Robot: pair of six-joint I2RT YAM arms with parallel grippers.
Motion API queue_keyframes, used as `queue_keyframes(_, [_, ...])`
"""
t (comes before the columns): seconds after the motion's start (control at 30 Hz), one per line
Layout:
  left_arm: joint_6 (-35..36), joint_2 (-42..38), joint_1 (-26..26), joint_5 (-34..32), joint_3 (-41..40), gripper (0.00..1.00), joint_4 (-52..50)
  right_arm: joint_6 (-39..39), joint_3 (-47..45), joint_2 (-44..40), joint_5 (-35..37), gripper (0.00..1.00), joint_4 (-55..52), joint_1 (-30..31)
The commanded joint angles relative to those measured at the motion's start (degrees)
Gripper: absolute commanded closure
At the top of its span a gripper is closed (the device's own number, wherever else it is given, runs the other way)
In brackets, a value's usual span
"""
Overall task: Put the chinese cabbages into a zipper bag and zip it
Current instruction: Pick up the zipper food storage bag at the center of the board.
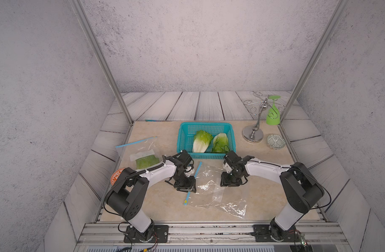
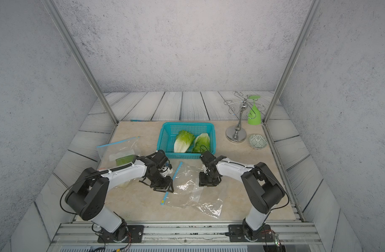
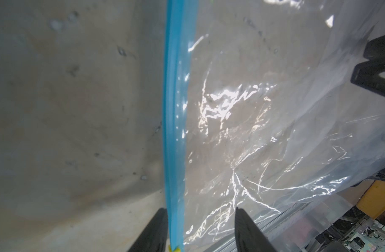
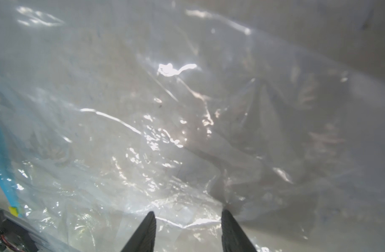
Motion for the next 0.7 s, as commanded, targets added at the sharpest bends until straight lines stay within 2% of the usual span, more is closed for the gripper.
queue_keyframes(0.0, [-0.7,-0.1,0.0,1.2,-0.5,0.48,0.8,0.0,-1.5,3.0,0.7,0.51,0.0,-0.1])
queue_keyframes(0.27, [-0.8,-1.3,0.0,3.2,-0.1,0.5,1.2,0.0,-1.4,3.5,0.4,0.51,0.2,-0.1])
queue_keyframes(0.47, [-1.2,-0.6,0.0,7.1,-0.8,0.5,4.1,-0.1,-1.0,3.6,0.3,0.51,0.0,-0.1])
queue_keyframes(0.67, [-2.3,0.7,0.0,7.9,-2.2,0.54,8.2,0.0,-1.0,4.0,-0.4,0.51,0.3,-0.1])
